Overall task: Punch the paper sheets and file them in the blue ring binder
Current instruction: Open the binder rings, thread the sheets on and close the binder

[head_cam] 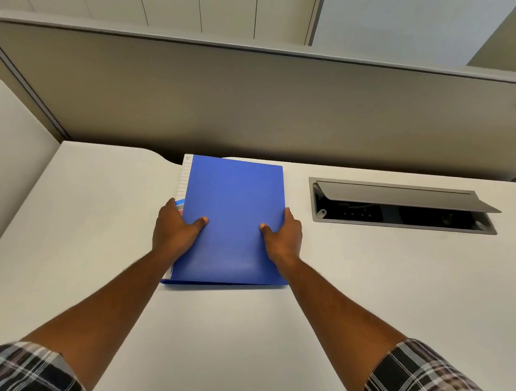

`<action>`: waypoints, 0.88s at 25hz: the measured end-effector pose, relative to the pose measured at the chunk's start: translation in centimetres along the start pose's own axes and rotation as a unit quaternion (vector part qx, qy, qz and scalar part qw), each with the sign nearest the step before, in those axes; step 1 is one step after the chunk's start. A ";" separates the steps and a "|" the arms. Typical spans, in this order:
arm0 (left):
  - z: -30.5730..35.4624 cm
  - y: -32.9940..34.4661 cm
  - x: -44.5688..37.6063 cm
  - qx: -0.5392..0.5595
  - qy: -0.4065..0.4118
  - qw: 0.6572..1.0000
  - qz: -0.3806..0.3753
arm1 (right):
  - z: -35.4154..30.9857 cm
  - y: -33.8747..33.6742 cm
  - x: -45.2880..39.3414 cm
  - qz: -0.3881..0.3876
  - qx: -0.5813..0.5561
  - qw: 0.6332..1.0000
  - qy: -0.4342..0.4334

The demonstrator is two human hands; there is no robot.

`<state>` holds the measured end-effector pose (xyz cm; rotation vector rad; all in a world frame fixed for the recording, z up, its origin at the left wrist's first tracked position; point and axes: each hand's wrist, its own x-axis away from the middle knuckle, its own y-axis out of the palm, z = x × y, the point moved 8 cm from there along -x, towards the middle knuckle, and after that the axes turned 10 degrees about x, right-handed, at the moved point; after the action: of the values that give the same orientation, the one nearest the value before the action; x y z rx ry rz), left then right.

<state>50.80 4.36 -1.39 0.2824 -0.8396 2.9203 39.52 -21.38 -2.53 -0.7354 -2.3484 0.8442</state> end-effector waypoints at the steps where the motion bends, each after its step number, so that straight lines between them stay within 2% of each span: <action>1: -0.2 -0.2 -0.2 -0.005 0.003 1.000 0.004 | -0.3 0.2 0.0 0.003 0.018 1.000 -0.001; 7: -1.5 -0.3 -0.7 -0.058 -0.011 0.998 0.012 | -0.4 0.7 0.9 0.068 0.113 0.991 -0.019; 13: -1.4 -0.4 -0.3 -0.070 -0.025 0.997 -0.001 | -0.6 0.1 0.9 0.070 0.214 0.974 -0.032; 19: -0.7 -1.0 0.6 -0.055 -0.029 0.998 -0.015 | -0.4 -0.7 1.0 0.007 0.159 0.987 -0.037; 22: 0.7 -1.4 2.2 -0.077 0.013 0.997 0.006 | -0.5 -1.0 1.7 -0.020 0.107 0.993 -0.033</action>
<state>48.91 5.25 0.36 0.2277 -1.0601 2.8426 38.29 -20.74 -1.02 -0.5775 -2.2745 1.0978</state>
